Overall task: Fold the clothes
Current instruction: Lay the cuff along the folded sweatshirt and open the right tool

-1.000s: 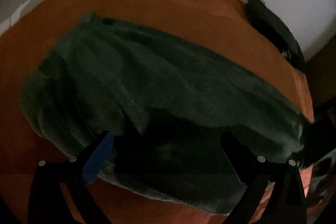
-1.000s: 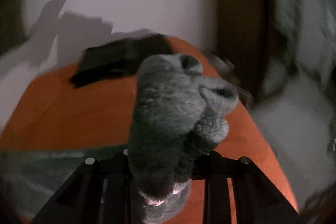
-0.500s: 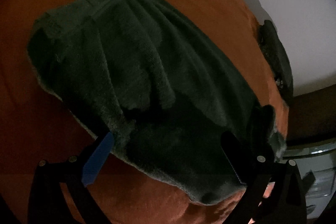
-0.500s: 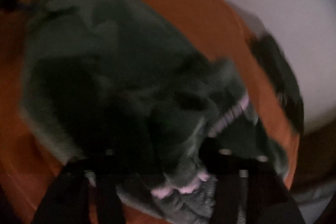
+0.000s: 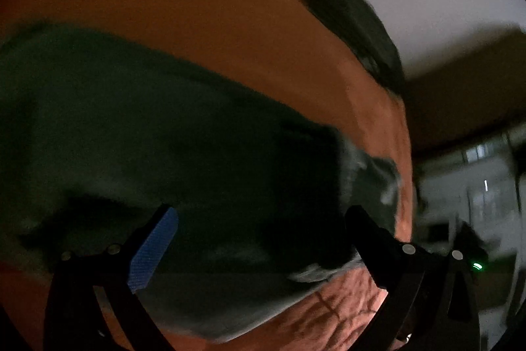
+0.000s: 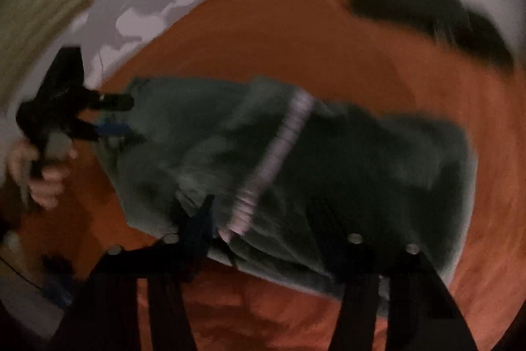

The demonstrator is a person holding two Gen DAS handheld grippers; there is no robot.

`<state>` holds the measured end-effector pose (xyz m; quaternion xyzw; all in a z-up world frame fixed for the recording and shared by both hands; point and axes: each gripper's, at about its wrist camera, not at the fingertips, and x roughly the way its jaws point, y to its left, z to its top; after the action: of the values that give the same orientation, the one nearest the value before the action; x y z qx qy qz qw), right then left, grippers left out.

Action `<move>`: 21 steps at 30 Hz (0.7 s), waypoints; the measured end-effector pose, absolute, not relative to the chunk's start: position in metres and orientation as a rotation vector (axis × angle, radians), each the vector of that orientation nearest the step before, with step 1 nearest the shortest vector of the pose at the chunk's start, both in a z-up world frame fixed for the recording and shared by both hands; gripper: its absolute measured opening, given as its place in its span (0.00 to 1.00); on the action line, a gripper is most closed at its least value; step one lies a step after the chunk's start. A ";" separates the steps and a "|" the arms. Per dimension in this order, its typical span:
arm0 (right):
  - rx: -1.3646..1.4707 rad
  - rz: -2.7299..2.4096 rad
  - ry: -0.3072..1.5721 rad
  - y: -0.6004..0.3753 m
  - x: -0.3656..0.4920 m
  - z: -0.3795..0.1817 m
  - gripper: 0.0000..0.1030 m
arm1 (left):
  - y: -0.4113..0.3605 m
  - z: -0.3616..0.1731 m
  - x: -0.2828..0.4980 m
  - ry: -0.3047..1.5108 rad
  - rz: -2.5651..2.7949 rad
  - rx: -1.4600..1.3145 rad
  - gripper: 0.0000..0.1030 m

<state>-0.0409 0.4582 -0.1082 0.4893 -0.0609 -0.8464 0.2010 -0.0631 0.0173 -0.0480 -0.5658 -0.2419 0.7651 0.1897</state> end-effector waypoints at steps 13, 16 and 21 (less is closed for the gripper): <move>1.534 -2.257 -0.143 0.456 -0.028 -0.142 0.52 | 0.126 -0.088 -0.141 -0.320 2.170 -1.723 0.34; 1.496 -2.272 -0.148 0.456 -0.027 -0.131 0.52 | 0.104 -0.096 -0.137 -0.469 2.132 -1.706 0.26; 1.433 -2.288 -0.132 0.451 -0.026 -0.118 0.52 | 0.088 -0.081 -0.135 -0.499 2.138 -1.625 0.24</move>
<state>-0.0257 0.4508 -0.1178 0.5174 -0.0476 -0.8263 0.2176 -0.1352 0.0875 -0.0808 -0.5823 -0.1788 0.7664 0.2038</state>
